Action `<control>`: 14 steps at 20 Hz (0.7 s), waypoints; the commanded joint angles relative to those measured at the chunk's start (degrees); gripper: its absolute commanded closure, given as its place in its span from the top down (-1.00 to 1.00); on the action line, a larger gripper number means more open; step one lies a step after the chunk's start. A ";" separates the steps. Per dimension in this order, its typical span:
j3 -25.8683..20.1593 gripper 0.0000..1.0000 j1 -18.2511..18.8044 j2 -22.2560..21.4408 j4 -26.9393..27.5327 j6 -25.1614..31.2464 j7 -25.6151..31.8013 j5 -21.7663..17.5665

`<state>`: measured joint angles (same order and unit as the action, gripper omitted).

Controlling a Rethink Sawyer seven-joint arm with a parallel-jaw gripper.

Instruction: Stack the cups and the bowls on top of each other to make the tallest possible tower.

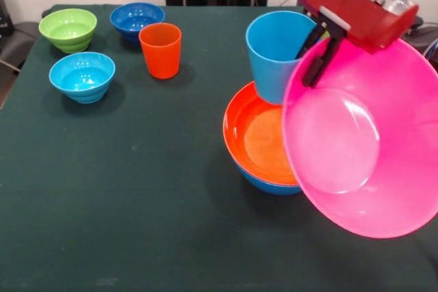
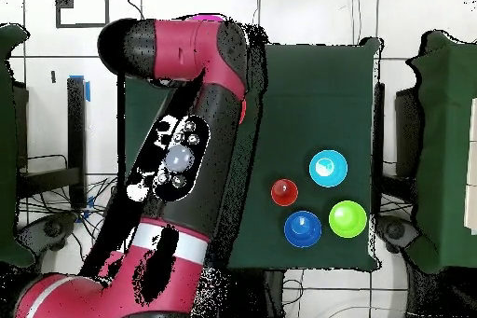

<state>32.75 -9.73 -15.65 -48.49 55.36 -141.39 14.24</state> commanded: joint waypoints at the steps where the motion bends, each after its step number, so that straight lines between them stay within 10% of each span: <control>1: -8.71 -1.00 1.40 -5.65 -12.57 -5.02 -3.37 1.61; 14: -12.27 -1.00 3.49 -5.99 -18.20 -13.80 1.68 -0.23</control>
<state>30.40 -8.14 -20.86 -58.76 48.80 -141.39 15.21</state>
